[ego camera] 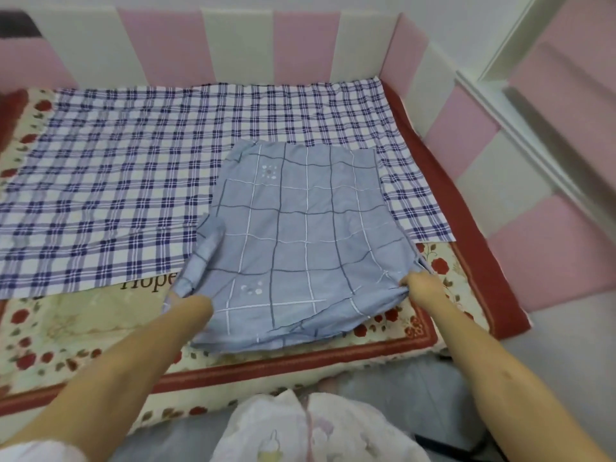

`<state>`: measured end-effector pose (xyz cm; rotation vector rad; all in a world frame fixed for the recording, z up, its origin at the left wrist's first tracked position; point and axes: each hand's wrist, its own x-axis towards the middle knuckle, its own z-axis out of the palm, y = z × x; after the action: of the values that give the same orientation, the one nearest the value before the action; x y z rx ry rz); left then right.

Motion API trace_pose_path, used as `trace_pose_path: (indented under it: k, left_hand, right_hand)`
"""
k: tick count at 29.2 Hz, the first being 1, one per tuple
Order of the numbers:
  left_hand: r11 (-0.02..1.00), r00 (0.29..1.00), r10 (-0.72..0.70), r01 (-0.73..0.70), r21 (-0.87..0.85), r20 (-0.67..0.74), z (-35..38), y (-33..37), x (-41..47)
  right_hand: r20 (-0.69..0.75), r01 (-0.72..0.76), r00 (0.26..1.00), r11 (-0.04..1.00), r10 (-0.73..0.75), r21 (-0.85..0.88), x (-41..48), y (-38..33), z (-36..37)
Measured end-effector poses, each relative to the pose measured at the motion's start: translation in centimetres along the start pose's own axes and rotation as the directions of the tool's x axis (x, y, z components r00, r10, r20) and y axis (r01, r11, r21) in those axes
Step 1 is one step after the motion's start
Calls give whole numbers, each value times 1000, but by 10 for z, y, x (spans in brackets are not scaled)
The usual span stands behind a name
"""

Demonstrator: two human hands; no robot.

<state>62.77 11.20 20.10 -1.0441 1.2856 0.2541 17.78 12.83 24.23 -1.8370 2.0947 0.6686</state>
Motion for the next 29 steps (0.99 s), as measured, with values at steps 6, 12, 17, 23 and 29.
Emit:
trace_pose_path:
  k: [6,12,17,23,29]
  left_hand:
    - [911,876,316,-388,-142,-364,-57,79,-25]
    - [770,717,439,-611,-184,-542,-111,162,-14]
    - [707,660,494,-684,-180,-566,-140,249,28]
    - [592,554,538,-785,-184,-635,-166,345,75]
    - [440,388,414,-877,-192,-824,-225,388,122]
  right_hand:
    - [63,110,992,994,-110,2,-2,27,34]
    - [153,5,987,971,-42,238,12,70,104]
    - [154,-259,966,828,209,497,36,141,199]
    - [417,-682,729,520,543,514,60,170,322]
    - [235,-328,855,132,462,935,140,128,362]
